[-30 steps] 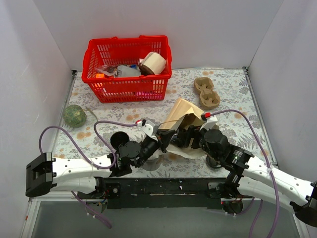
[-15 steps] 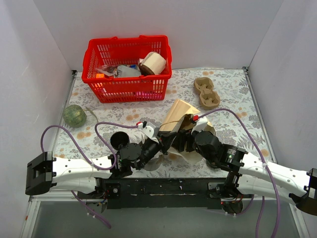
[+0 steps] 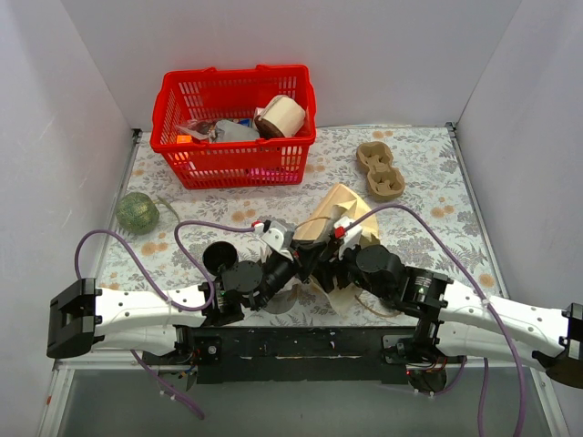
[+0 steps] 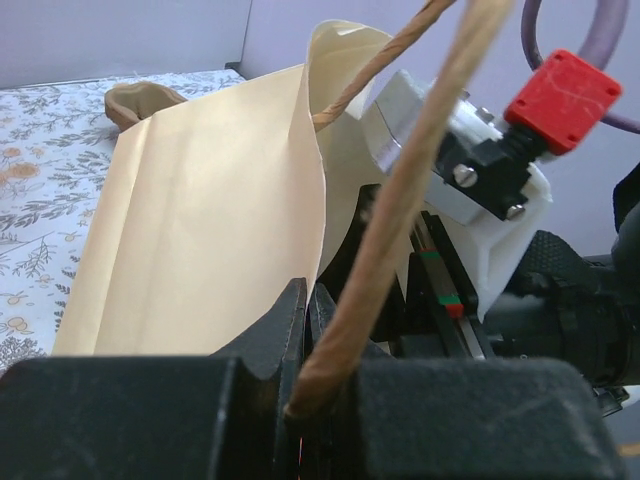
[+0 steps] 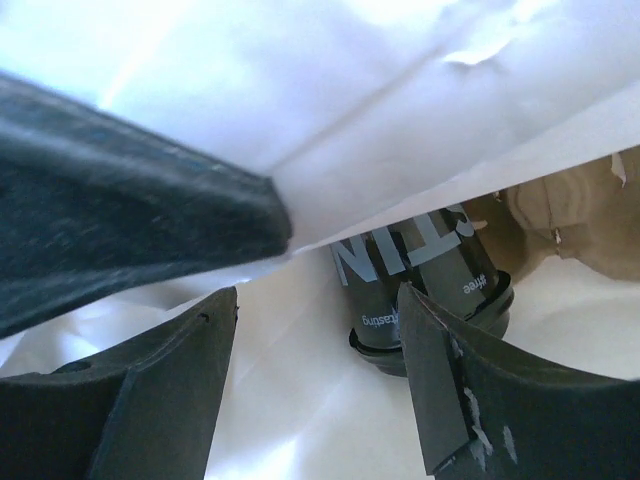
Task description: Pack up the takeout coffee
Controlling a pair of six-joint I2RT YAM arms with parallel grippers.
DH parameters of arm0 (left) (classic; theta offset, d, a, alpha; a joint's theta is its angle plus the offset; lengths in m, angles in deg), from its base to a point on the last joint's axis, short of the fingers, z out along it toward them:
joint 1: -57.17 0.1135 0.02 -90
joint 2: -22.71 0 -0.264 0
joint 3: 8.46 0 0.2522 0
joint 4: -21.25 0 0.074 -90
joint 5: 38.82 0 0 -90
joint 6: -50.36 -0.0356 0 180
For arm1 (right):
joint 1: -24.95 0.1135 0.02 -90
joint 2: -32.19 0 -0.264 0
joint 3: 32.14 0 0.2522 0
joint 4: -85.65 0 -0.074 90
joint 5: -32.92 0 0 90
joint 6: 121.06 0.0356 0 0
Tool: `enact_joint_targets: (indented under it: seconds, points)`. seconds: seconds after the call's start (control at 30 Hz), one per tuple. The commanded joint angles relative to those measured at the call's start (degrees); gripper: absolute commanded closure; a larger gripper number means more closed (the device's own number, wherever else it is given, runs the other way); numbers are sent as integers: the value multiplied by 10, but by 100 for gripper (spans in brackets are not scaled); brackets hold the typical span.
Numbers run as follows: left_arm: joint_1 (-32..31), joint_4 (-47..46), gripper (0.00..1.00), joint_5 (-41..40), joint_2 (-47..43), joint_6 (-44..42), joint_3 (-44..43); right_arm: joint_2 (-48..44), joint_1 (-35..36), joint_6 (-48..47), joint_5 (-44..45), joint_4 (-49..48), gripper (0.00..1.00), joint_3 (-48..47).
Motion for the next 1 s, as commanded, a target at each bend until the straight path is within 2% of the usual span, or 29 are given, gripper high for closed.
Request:
enact_joint_targets:
  seconds: [0.0, 0.2, 0.33, 0.37, 0.47, 0.6, 0.73, 0.97]
  points:
    - [-5, 6, 100, -1, -3, 10, -30, -17, 4, -49, -45, -2, 27, -18]
    - [-5, 6, 100, 6, 5, 17, -35, 17, 5, -20, 73, 65, 27, -42]
    - [-5, 8, 100, 15, 7, 15, -37, 27, 4, 46, 169, 122, 22, -59]
    - [-5, 13, 100, 15, 8, 15, -39, 27, 3, 87, 202, 148, 21, -62]
    - [-5, 19, 100, 18, 9, 20, -40, 23, -1, 148, 225, 187, 17, -76]
    - [-5, 19, 100, 22, 11, 34, -34, 31, -19, 191, 200, 192, 15, -77]
    - [-5, 16, 100, 21, 12, 44, -29, 56, -83, 242, 138, 217, 14, -92]
    - [-6, 9, 100, 12, 29, 57, -35, 56, -153, 308, 30, 174, 15, -76]
